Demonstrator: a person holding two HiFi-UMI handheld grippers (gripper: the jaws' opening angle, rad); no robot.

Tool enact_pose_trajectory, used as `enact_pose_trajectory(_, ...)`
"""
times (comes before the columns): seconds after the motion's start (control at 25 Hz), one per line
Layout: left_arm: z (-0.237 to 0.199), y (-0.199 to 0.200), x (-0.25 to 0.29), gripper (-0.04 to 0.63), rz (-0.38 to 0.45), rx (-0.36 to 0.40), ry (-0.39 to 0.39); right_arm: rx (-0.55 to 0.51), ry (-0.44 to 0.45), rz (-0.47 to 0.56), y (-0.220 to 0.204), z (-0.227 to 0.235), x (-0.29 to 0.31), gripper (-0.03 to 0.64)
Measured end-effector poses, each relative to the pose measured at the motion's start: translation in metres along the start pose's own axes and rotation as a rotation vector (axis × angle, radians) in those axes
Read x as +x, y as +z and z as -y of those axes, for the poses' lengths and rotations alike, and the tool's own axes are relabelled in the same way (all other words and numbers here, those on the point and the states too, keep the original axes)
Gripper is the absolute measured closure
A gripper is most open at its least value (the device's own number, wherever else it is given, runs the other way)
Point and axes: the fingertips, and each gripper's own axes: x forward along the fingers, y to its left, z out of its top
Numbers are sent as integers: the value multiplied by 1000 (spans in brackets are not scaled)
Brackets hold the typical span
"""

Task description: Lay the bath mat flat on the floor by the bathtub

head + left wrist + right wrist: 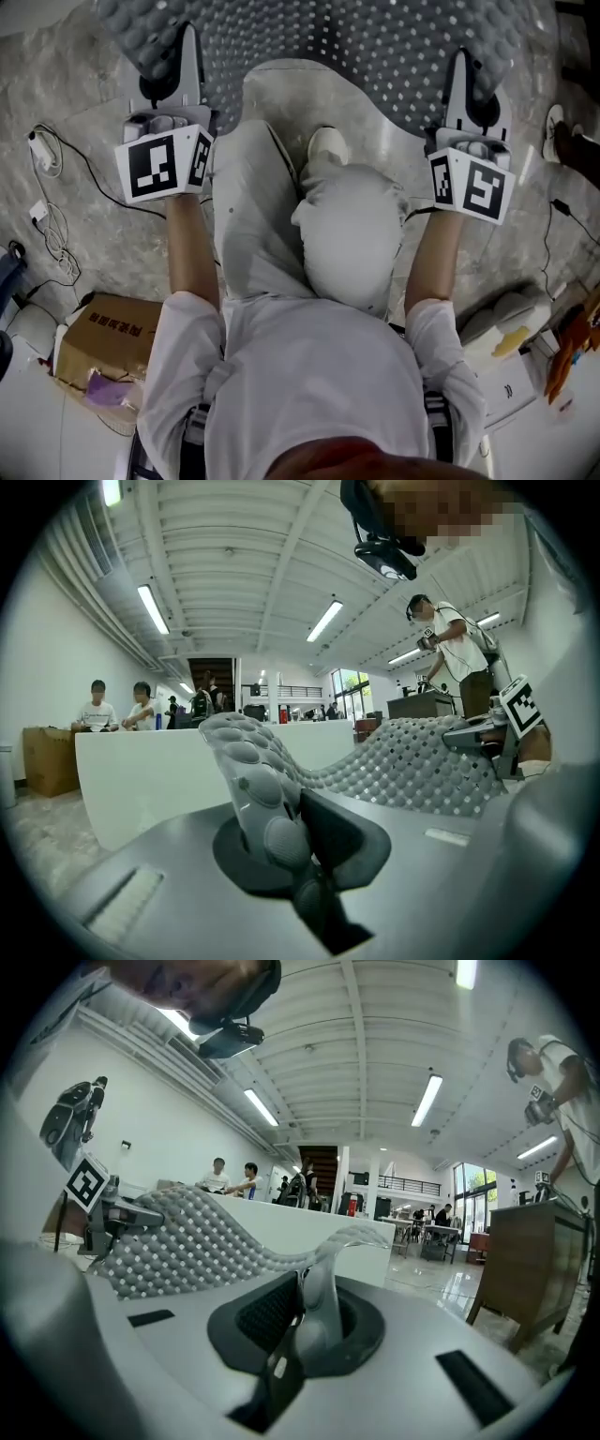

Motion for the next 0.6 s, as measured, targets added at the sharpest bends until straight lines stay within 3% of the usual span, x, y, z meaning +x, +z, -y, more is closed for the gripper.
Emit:
enact_pose_trajectory(0.16, 7, -24, 14, 580, -47, 15, -9, 6, 14, -61, -29, 9, 8, 595)
enact_pose_trajectory(0.6, 16, -114, 82, 578, -304, 29, -48, 91, 48, -325, -130, 26, 67, 595)
